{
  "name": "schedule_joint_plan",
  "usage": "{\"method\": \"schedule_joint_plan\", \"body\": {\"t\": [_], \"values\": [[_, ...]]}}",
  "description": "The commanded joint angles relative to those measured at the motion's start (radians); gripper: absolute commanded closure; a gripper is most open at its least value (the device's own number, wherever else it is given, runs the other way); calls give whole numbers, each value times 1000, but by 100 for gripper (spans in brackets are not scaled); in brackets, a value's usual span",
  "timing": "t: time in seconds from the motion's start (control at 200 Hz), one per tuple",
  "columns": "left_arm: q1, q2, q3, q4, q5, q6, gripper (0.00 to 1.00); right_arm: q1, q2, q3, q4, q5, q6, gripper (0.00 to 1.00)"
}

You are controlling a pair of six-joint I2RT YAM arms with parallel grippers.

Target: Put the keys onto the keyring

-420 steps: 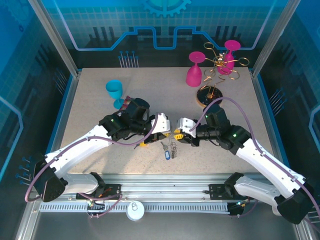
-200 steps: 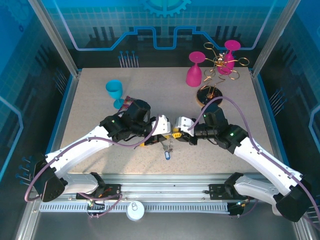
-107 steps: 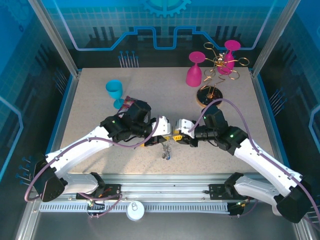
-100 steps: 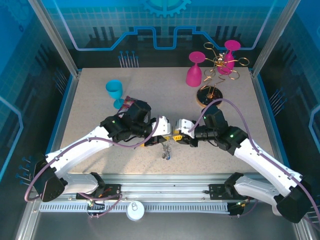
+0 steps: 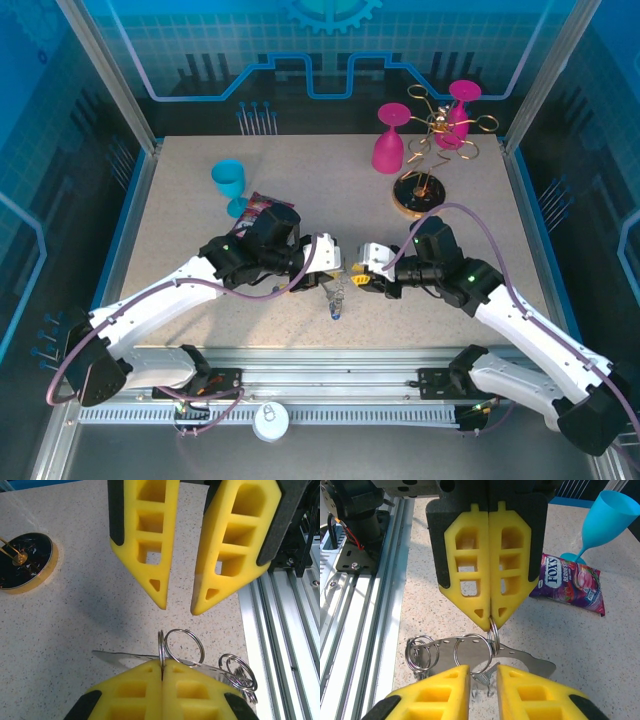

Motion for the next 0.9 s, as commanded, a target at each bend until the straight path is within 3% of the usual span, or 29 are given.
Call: {"method": "schedule_joint_plan", "body": {"t": [0.0,0.891], "values": [[-7,-22,-14,39,16,22,100,-3,24,4,28,-16,3,78],[-9,-22,-18,37,53,29,100,24,91,12,120,-50,43,81]]}}
